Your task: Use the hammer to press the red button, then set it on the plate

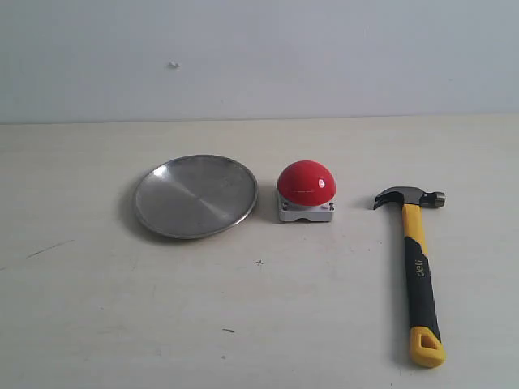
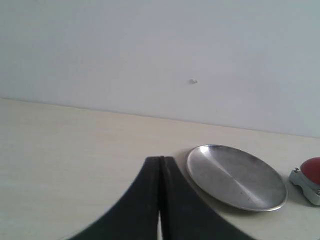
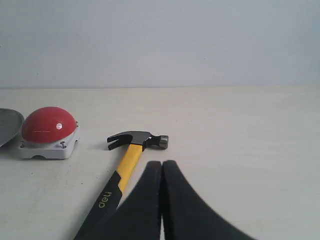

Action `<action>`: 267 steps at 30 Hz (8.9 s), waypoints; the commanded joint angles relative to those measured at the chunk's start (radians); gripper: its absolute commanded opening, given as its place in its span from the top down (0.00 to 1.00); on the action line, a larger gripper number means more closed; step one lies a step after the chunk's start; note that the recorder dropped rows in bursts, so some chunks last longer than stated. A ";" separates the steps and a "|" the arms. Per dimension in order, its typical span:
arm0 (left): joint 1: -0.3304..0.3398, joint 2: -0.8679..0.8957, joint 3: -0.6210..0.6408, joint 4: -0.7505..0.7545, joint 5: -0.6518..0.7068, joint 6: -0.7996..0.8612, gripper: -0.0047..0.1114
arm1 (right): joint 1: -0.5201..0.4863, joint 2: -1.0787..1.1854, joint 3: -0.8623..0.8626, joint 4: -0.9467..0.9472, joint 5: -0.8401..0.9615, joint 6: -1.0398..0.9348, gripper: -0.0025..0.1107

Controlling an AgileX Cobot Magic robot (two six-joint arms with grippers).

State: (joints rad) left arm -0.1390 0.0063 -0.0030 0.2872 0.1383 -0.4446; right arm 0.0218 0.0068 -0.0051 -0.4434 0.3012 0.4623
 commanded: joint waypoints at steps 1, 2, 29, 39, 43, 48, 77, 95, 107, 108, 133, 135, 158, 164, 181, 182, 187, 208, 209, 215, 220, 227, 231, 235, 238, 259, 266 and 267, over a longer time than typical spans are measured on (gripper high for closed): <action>0.003 -0.006 0.003 -0.008 -0.010 -0.004 0.96 | -0.001 -0.007 0.005 -0.019 -0.013 -0.003 0.98; 0.003 -0.006 0.003 -0.008 -0.010 -0.004 0.96 | -0.001 -0.007 0.005 -0.054 -0.024 -0.011 0.98; 0.003 -0.006 0.003 -0.008 -0.010 -0.003 0.96 | -0.001 -0.007 0.005 0.022 -0.815 0.260 0.98; 0.003 -0.006 0.003 -0.008 -0.010 -0.003 0.96 | -0.001 0.290 -0.394 0.939 -0.450 -0.585 0.98; 0.003 -0.006 0.003 -0.006 -0.010 -0.002 0.96 | -0.001 0.603 -0.633 0.964 -0.301 -0.664 0.98; 0.003 -0.006 0.003 -0.006 -0.010 -0.004 0.96 | -0.001 1.031 -0.939 0.853 0.000 -0.669 0.98; -0.002 -0.006 0.003 -0.004 -0.010 -0.001 0.96 | 0.002 2.000 -1.316 0.403 0.488 -0.105 0.48; -0.002 -0.006 0.003 -0.004 -0.010 -0.001 0.96 | 0.002 2.103 -1.316 0.348 0.404 0.003 0.52; -0.002 -0.006 0.003 -0.004 -0.010 -0.001 0.96 | 0.002 2.103 -1.316 0.362 0.429 -0.025 0.68; -0.002 -0.006 0.003 -0.004 -0.010 -0.001 0.96 | 0.002 2.103 -1.316 0.362 0.434 -0.027 0.70; -0.002 -0.006 0.003 -0.004 -0.010 -0.001 0.96 | 0.002 1.954 -1.344 0.306 0.336 -0.096 0.98; -0.002 -0.006 0.003 -0.004 -0.010 -0.001 0.96 | 0.002 1.931 -1.344 0.286 0.320 -0.096 0.98; -0.002 -0.006 0.003 0.040 -0.446 -0.301 0.96 | 0.002 1.585 -1.344 0.261 0.256 -0.133 0.98; 0.000 0.043 -0.017 0.042 -0.755 -0.482 0.96 | 0.061 1.527 -1.344 0.340 0.241 -0.198 0.98; -0.063 1.354 -0.524 0.766 -1.321 -0.816 0.91 | 0.234 1.424 -1.344 0.368 0.212 -0.181 0.98; -0.091 1.431 -0.554 0.766 -1.346 -0.816 0.87 | 0.234 1.424 -1.344 0.368 0.207 -0.181 0.98; -0.248 1.701 -0.733 0.753 -1.359 -0.799 0.54 | 0.234 1.424 -1.344 0.368 0.205 -0.181 0.98; -0.618 1.974 -1.265 0.578 -0.967 -0.682 0.28 | 0.234 1.424 -1.344 0.368 0.234 -0.191 0.98; -0.623 1.974 -1.277 0.578 -0.951 -0.682 0.28 | 0.234 1.424 -1.344 0.368 0.237 -0.191 0.98; -0.630 1.979 -1.306 0.560 -0.863 -0.729 0.29 | 0.234 1.424 -1.344 0.368 0.241 -0.190 0.98; -0.630 2.020 -1.326 0.553 -0.866 -0.753 0.29 | 0.234 1.424 -1.344 0.394 0.241 -0.192 0.98; -0.630 2.041 -1.337 0.559 -0.874 -0.769 0.48 | 0.234 1.424 -1.344 0.390 0.249 -0.193 0.98; -0.630 2.041 -1.337 0.568 -0.874 -0.769 0.76 | 0.234 1.424 -1.344 0.390 0.257 -0.208 0.98; -0.630 2.041 -1.337 0.579 -0.874 -0.765 0.96 | 0.234 1.424 -1.337 0.390 0.265 -0.208 0.98; -0.630 2.041 -1.337 0.575 -0.874 -0.767 0.96 | 0.234 1.424 -1.337 0.390 0.287 -0.199 0.93; -0.597 2.012 -1.337 0.601 -0.779 -0.793 0.96 | 0.234 1.141 -1.337 0.384 0.583 -0.216 0.43; -0.597 1.948 -1.337 0.685 -0.505 -0.783 0.96 | 0.234 1.017 -1.337 0.384 0.775 -0.274 0.43; -0.597 1.935 -1.337 0.713 -0.427 -0.783 0.96 | 0.234 1.006 -1.335 0.384 0.806 -0.292 0.43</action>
State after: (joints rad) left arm -0.7416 1.9986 -1.3331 0.9626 -0.4031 -1.2449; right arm 0.2552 1.0511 -1.3385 -0.0513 1.0175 0.2111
